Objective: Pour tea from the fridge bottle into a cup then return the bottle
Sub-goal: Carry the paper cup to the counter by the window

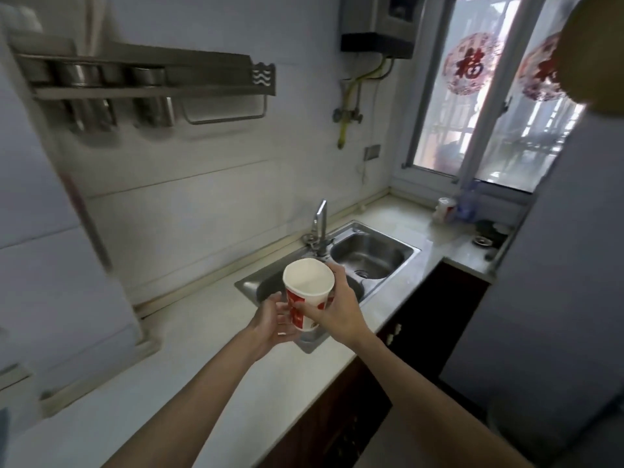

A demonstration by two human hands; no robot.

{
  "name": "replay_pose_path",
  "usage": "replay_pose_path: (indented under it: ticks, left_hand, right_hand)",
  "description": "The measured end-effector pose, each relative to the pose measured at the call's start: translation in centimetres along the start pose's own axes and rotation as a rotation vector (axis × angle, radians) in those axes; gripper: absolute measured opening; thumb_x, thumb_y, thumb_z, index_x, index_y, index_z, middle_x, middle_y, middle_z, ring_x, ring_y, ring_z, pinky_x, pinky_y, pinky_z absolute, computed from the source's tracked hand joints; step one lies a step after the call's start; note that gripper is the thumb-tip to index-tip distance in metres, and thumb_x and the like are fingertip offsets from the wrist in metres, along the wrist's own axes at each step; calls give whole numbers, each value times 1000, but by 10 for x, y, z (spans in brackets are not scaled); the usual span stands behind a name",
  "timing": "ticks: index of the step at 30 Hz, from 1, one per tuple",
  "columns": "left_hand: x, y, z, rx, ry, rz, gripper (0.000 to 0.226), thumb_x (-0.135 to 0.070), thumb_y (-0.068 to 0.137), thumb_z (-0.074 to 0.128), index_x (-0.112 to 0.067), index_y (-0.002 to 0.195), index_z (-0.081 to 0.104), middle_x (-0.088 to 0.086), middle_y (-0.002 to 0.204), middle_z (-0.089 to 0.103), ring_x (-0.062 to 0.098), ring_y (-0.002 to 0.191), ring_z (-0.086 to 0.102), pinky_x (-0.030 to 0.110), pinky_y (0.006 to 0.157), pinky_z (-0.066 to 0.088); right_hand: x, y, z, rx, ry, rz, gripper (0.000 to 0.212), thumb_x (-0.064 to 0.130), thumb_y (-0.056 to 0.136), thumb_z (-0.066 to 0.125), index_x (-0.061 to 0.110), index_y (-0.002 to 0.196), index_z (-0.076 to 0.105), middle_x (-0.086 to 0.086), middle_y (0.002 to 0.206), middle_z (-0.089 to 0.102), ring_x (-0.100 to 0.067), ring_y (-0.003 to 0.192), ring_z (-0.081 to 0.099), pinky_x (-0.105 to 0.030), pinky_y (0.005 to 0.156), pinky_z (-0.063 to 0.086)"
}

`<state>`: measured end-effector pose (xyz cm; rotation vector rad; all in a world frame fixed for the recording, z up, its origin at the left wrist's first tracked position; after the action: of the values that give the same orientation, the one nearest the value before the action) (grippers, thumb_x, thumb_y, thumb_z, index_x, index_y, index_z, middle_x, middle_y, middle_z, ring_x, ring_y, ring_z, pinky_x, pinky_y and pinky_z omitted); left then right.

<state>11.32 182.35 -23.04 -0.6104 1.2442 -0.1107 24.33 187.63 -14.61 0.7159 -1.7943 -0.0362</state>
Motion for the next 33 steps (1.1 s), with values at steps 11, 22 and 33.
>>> replay_pose_path:
  ticks: [11,22,33]
  left_hand:
    - [4,57,181,245,82,-72,50,-44,99,32,-2,118,53,26,114,62,38,101,63,41,75,54]
    - [-27,149,328,431,139,-169,50,-41,100,37,4,115,54,26,105,61,38,91,62,44,75,54]
    - [-55,219,413,503,231,-200,48,-40,102,29,2,106,52,20,87,58,31,79,60,40,68,52]
  right_hand:
    - [-50,-4,-163,-204,-137,87,77,32,70,87,41,126,35,14,123,55,2,115,53,-14,86,49]
    - [-114,43,-291,-406,-199,227,76,27,70,88,26,127,38,14,117,57,7,108,56,-13,85,49]
    - [-177,93,-361,-498,-216,273,80,23,71,88,17,133,37,17,116,55,4,106,58,-12,81,51]
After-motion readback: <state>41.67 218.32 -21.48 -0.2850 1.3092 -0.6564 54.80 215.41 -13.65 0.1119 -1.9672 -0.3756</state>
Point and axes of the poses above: each hand's wrist, its own y-axis towards the middle knuckle, its own z-axis out of the palm, x = y × z, the point moved 9 cm from there along y, towards the middle knuckle
